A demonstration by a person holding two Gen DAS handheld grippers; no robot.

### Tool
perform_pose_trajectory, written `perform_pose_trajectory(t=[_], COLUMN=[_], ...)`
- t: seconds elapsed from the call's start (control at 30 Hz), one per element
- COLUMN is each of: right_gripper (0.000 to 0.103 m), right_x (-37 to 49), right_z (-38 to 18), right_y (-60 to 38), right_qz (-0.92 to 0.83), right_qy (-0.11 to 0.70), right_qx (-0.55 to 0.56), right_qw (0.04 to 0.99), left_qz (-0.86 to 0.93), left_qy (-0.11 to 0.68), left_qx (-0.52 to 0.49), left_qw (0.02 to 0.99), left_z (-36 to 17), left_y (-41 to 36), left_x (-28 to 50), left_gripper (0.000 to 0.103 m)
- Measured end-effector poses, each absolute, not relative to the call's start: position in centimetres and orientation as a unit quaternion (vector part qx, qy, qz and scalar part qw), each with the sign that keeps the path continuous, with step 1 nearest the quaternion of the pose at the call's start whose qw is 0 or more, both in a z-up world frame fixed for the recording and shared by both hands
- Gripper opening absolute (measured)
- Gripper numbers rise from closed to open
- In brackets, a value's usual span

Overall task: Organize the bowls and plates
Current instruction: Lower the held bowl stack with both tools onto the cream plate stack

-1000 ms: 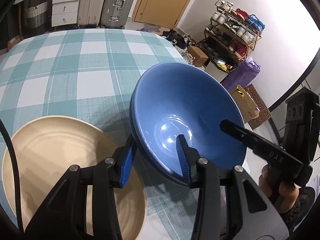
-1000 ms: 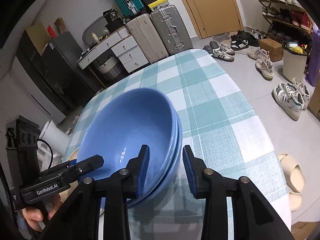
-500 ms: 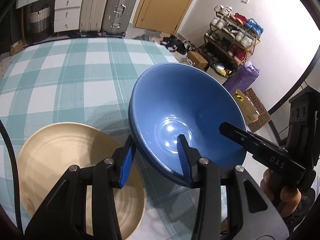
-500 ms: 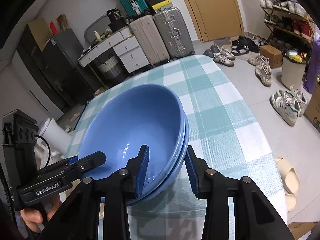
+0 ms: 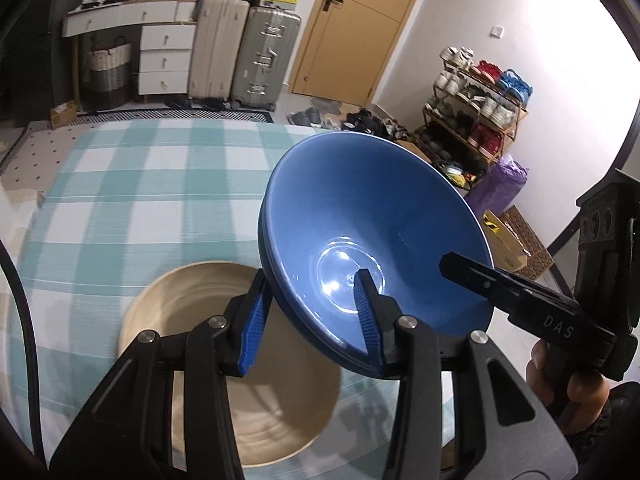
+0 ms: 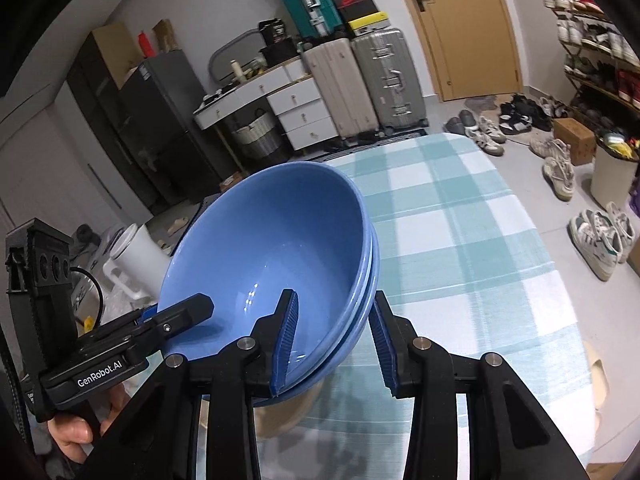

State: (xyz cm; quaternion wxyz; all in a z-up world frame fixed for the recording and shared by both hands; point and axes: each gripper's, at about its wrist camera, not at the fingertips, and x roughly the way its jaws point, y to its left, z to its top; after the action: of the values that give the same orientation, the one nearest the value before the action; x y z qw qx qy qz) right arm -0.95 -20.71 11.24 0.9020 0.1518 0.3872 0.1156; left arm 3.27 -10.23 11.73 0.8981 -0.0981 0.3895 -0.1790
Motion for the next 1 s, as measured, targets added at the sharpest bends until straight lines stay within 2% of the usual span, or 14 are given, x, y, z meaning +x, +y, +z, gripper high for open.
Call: perform_pose_trajectory(t=[0.5, 1.0], right_gripper=[0.038, 0.038], right_x=[1.4, 3.1], right_z=[8.4, 5.6], right_y=[-12.9, -11.3], right_qz=[0.172, 0.163], right_qy=[0.416, 0.447], right_qx=[0.126, 0.113], right_qw=[0.884, 0.873], left_qz=[-0.107, -0.101], left_qy=[0.386, 0.412], left_qx=[-0.105, -0.108], left_qw=[0.910, 0.899], left_z=[10.9, 7.3], left_y=[-1.4, -0.7], left_x=[0.0, 1.6], left_gripper=[0.038, 0.038])
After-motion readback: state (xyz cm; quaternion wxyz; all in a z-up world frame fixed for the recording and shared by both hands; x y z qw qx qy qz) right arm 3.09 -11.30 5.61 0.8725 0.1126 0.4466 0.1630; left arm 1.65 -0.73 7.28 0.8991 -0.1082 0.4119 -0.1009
